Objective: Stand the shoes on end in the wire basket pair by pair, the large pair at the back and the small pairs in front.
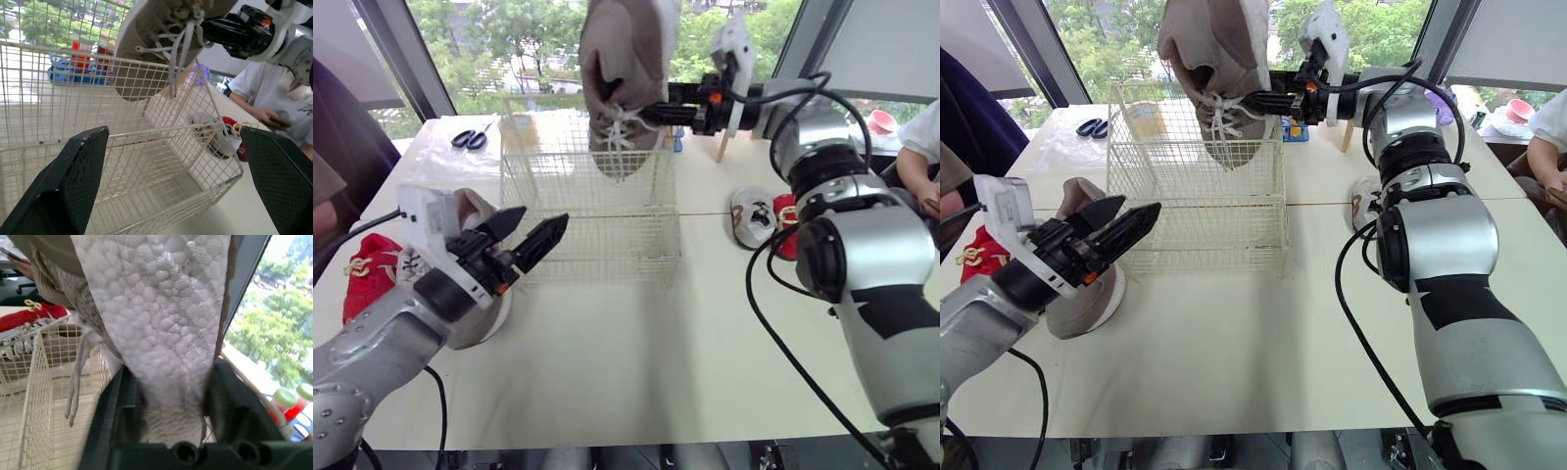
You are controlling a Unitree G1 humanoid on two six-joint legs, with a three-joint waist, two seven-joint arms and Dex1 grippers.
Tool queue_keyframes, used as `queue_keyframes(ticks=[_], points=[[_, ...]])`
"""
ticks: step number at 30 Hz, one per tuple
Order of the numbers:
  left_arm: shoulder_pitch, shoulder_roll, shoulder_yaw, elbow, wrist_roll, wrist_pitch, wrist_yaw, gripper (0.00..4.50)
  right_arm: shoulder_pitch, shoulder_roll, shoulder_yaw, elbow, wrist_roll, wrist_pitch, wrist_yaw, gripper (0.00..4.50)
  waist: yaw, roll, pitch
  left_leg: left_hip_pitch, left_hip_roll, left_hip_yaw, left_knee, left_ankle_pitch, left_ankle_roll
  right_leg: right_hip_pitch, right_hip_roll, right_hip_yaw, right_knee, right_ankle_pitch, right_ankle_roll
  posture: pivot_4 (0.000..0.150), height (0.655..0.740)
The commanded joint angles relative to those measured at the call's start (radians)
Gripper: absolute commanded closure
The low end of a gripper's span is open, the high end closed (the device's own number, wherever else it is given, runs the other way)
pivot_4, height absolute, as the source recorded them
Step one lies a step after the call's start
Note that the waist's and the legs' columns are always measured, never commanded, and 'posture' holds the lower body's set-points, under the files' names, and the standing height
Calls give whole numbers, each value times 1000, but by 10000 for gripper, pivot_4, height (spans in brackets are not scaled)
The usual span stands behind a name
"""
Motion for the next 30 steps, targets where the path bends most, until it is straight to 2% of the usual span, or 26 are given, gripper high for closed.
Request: queue_keyframes(ticks=[1,2,11,14,17,20,23,24,26,28,30], points=[[-11,4,0,-6,18,-26,-6,923,-63,-19,-48,-19,-8,-20,-52,3954,0,0,0,0,0,0,0,0,0,0,0,0,0,0,0,1500,7400],[-12,2,-1,-6,22,-27,-5,923,-65,-26,-58,-19,-6,-18,-52,520,0,0,0,0,0,0,0,0,0,0,0,0,0,0,0,1500,7400],[-18,-3,-15,13,51,-24,-11,923,-64,-99,-126,-37,2,-6,-9,520,1,0,0,0,0,0,0,0,0,0,0,0,0,0,0,1500,7400],[-25,22,57,51,22,-36,-4,923,-50,-165,-139,-59,4,-6,20,520,2,0,0,0,0,0,0,0,0,0,1,0,0,0,0,1500,7400],[-19,88,188,131,8,-19,20,462,-35,-234,-140,-91,-5,-7,40,170,1,0,0,0,0,0,0,0,0,0,1,0,0,0,0,1500,7400],[19,242,285,257,122,86,26,462,-20,-303,-152,-155,14,12,62,170,0,0,0,0,0,0,0,0,0,0,2,0,0,0,0,1500,7400],[-28,387,238,442,196,199,18,462,35,-321,-169,-348,104,174,164,170,-2,2,1,1,0,1,-1,0,1,0,3,0,0,0,0,1500,7400],[-70,420,207,515,202,234,3,462,86,-321,-162,-475,154,278,210,170,-4,2,1,1,0,1,-1,0,1,1,3,0,1,0,1,1500,7400],[-214,482,66,688,271,309,-58,462,284,-337,-95,-871,271,495,283,170,1,0,0,2,1,1,0,0,1,2,5,0,2,1,4,1500,7400],[-392,483,-86,849,376,354,-158,462,456,-354,-40,-1198,342,625,263,170,4,0,-1,2,1,-2,1,0,1,4,8,-4,2,1,4,1500,7400],[-563,455,-219,992,487,395,-259,462,562,-357,-27,-1399,394,708,208,170,7,0,-1,3,0,-3,1,0,0,5,7,-4,4,1,4,1500,7400]])
